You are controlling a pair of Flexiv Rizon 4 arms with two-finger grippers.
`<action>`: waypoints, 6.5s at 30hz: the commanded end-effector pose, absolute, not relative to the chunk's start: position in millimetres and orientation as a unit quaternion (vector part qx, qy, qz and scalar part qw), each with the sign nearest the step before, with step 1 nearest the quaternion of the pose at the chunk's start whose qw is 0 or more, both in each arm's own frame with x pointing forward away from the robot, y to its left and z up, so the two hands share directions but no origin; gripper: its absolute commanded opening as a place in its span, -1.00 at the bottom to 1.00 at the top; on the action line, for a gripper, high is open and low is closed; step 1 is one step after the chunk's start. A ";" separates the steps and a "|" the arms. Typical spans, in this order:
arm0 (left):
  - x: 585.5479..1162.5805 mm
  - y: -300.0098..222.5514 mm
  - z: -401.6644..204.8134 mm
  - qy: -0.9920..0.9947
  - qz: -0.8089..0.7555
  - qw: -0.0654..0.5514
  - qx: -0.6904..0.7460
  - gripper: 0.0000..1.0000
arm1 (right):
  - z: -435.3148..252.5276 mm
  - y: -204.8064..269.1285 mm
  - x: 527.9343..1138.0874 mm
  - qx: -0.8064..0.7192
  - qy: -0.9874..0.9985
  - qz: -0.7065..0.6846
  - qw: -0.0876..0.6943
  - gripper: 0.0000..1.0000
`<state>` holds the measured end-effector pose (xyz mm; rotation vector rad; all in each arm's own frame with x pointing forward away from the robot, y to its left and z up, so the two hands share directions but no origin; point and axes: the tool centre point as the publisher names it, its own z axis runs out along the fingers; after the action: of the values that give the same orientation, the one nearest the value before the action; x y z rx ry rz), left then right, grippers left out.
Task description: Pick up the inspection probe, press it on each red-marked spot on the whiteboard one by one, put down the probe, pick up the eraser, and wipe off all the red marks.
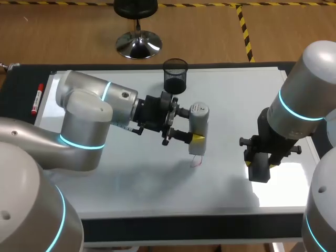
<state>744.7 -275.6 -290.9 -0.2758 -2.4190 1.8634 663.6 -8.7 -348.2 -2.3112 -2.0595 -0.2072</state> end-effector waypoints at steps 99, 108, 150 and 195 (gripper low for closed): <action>798.0 -53.1 -278.5 -0.803 0.596 -0.005 -0.015 -1.00 | -346.8 -10.2 662.5 -0.745 -0.664 -0.068 0.020 -1.00; 798.0 -53.1 -278.5 -0.803 0.596 -0.005 -0.015 -1.00 | -346.7 -6.0 666.5 -0.741 -0.668 -0.064 0.018 -1.00; 798.0 -53.1 -278.5 -0.803 0.596 -0.005 -0.015 -1.00 | -366.4 119.4 708.7 -0.737 -0.674 -0.049 0.017 -1.00; 798.0 -53.1 -278.5 -0.803 0.596 -0.005 -0.015 -1.00 | -399.8 197.8 716.5 -0.717 -0.693 -0.050 0.051 -1.00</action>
<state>797.0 -53.0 -278.8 -0.0434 -2.5309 1.8772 716.6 195.1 -393.8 -2.1853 -2.1082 -0.1489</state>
